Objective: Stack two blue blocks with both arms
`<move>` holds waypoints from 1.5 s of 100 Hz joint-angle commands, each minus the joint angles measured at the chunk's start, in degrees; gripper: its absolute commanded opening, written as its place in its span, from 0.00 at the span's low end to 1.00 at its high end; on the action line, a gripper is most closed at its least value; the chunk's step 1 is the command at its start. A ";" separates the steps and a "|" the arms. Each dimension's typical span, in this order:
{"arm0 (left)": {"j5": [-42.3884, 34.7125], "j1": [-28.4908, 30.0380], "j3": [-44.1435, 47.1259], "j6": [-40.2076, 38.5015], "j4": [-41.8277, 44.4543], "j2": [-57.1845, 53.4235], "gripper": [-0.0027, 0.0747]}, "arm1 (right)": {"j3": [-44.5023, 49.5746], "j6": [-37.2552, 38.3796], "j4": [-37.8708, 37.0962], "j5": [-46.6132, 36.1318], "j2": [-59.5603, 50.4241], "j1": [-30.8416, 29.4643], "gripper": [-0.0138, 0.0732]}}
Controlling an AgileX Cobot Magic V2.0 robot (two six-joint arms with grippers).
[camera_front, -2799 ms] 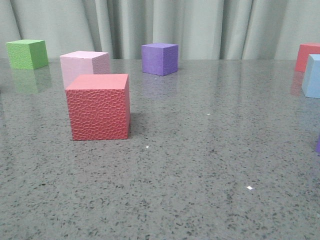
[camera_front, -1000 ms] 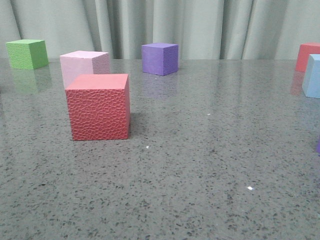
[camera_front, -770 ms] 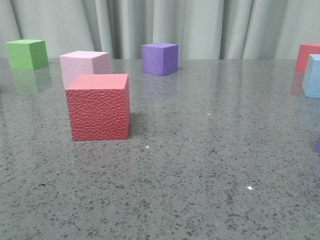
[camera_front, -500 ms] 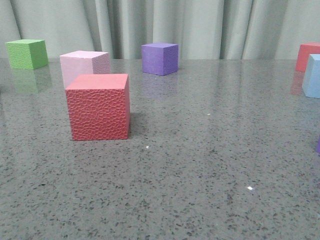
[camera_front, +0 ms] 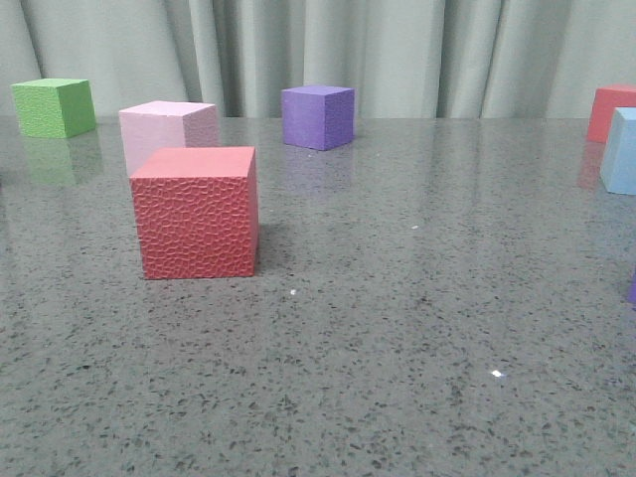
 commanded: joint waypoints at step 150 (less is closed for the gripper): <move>-3.70 0.16 -2.00 -0.02 -0.56 0.52 0.89 | -14.08 12.53 -8.34 -1.95 21.64 0.13 0.83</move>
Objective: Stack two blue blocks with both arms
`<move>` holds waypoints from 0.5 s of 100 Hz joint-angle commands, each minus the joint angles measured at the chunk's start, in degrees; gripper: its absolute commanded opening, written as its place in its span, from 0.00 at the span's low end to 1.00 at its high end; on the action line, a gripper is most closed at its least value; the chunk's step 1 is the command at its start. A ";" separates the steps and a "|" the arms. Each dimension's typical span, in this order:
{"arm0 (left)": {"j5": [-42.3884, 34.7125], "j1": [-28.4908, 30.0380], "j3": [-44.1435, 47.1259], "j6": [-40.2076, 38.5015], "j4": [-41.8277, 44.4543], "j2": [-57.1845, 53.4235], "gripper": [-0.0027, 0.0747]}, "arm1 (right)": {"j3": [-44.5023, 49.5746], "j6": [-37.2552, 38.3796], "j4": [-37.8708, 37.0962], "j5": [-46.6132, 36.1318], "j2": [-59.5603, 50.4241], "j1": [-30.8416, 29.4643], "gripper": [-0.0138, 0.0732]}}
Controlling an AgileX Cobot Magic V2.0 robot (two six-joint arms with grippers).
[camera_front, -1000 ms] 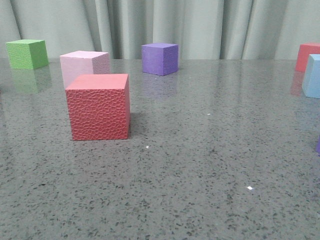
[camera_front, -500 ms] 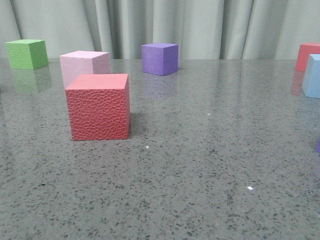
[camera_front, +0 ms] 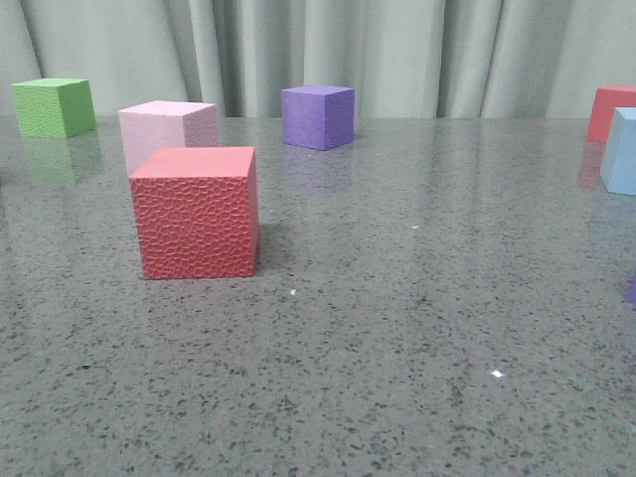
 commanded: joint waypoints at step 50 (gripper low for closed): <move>-3.94 0.16 -2.00 -0.02 -0.47 0.52 0.89 | -23.58 5.83 -7.67 2.61 28.88 0.13 0.83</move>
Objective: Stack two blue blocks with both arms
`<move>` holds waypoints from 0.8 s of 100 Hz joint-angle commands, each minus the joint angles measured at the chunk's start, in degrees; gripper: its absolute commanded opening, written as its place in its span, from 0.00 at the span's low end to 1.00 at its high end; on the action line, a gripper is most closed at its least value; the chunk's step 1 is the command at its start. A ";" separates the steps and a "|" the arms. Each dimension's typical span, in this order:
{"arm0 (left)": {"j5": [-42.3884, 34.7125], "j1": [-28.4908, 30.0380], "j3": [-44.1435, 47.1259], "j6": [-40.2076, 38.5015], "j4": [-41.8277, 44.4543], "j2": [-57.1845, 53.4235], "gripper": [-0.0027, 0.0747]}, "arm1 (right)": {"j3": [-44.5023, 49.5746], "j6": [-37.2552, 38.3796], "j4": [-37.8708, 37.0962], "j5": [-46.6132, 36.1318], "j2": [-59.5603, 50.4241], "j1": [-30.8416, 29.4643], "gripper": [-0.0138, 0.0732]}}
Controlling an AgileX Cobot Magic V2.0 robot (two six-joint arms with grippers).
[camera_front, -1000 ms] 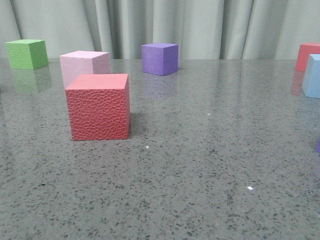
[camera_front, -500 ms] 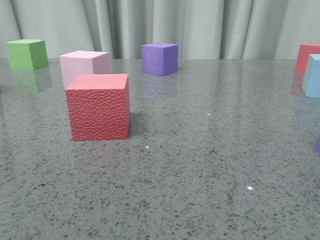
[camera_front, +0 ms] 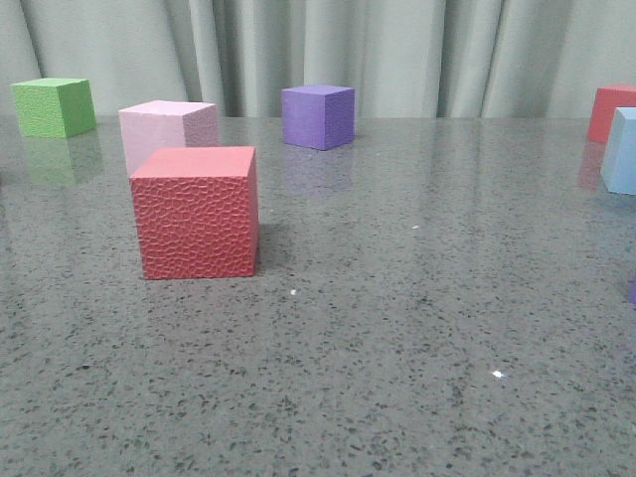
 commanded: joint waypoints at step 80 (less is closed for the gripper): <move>-3.94 0.16 -2.00 -0.02 -0.47 0.52 0.89 | -10.44 0.12 0.35 -3.45 16.75 -3.28 0.83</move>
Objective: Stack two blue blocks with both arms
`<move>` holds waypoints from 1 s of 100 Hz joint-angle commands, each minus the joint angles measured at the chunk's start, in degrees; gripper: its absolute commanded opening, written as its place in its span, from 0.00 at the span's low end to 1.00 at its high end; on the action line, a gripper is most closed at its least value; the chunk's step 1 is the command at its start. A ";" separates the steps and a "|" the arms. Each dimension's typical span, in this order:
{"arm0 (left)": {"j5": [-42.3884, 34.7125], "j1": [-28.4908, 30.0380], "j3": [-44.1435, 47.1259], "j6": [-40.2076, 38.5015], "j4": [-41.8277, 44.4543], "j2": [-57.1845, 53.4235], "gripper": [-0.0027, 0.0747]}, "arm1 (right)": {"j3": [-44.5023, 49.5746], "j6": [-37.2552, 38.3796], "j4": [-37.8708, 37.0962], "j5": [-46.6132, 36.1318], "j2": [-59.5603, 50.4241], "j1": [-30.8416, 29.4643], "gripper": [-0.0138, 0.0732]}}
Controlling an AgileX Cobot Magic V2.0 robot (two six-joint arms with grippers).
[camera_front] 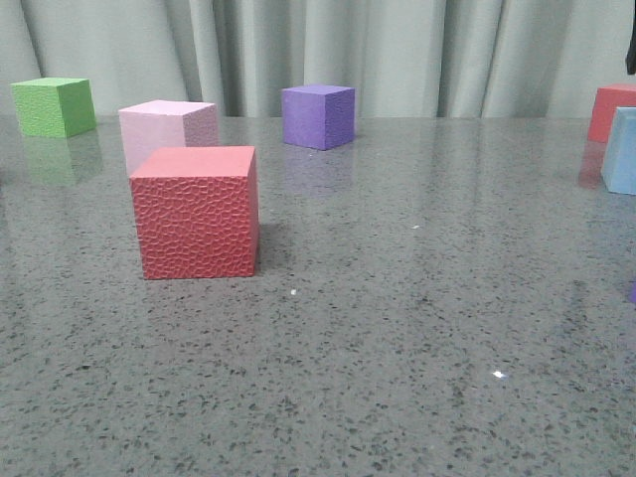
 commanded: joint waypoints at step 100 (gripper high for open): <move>-3.94 0.16 -2.00 -0.02 -0.47 0.52 0.89 | -2.12 -0.06 -0.01 -3.84 6.90 -0.45 0.68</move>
